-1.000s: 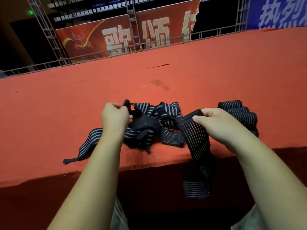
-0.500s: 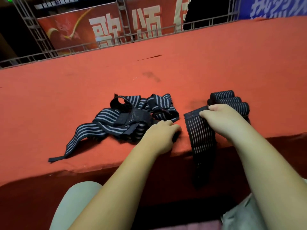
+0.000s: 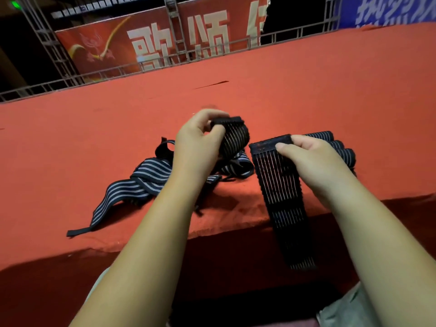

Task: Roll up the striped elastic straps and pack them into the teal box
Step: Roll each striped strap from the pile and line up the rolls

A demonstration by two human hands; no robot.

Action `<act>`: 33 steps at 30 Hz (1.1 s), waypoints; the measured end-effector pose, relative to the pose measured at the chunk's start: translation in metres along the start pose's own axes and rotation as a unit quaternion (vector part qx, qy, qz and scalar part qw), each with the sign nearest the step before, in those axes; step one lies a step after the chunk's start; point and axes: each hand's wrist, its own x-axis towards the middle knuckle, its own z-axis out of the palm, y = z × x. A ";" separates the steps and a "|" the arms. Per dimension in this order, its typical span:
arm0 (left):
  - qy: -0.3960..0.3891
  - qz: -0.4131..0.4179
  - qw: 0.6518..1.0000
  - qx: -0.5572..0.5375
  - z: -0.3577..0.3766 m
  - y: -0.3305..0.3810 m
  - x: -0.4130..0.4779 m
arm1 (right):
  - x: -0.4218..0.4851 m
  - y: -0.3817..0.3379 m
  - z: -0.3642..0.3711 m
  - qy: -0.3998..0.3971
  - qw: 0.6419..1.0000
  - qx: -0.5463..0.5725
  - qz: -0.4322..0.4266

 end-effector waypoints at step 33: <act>-0.104 -0.057 0.980 -0.162 -0.128 0.118 -0.022 | -0.064 -0.128 0.038 -0.053 0.975 0.176 -0.128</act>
